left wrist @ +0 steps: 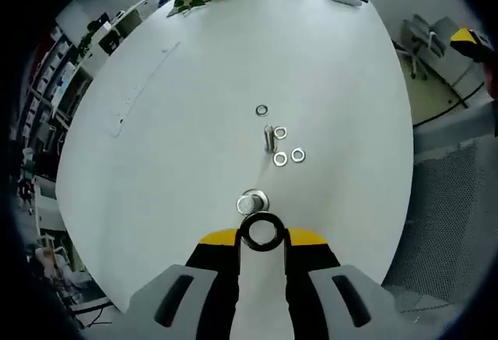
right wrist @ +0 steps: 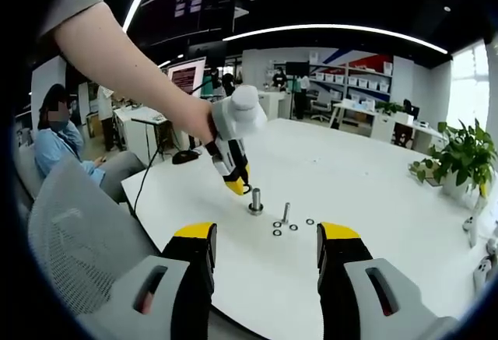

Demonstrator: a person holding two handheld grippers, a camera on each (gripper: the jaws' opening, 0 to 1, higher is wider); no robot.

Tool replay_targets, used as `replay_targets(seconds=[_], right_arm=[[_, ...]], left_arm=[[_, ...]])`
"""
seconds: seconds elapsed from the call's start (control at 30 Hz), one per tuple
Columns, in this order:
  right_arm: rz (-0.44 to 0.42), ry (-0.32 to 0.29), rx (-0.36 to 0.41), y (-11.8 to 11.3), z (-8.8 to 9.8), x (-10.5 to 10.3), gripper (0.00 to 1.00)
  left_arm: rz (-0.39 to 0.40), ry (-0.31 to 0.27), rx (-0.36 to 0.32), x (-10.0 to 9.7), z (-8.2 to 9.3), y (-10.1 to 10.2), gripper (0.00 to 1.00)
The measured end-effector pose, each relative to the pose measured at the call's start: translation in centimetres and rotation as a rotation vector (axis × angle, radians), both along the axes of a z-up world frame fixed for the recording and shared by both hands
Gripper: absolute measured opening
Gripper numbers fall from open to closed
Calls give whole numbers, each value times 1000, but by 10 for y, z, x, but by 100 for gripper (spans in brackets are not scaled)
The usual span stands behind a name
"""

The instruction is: Place the washer onto the threaded stud by aligning its center hole with the stud, sliding it down to the base, and recovering from edge contact or off-axis alignment until the washer reaches the visible bottom stop.

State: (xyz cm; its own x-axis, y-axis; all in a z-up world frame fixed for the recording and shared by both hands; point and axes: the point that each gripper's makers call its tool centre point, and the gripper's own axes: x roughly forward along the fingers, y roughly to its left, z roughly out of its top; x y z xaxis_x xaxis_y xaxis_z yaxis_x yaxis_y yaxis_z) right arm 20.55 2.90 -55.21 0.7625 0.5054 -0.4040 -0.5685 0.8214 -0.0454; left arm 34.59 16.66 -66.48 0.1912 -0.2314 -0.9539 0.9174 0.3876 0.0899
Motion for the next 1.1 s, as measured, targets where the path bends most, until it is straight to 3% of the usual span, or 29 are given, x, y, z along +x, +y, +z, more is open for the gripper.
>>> replay_targets(seconds=[0.6, 1.1], right_arm=[[-2, -3, 0, -1, 0, 0, 55], [-7, -7, 1, -1, 2, 1, 55]], left_arm=[[-19, 0, 35, 17, -2, -17, 19], [-34, 13, 79, 18, -11, -13, 19]])
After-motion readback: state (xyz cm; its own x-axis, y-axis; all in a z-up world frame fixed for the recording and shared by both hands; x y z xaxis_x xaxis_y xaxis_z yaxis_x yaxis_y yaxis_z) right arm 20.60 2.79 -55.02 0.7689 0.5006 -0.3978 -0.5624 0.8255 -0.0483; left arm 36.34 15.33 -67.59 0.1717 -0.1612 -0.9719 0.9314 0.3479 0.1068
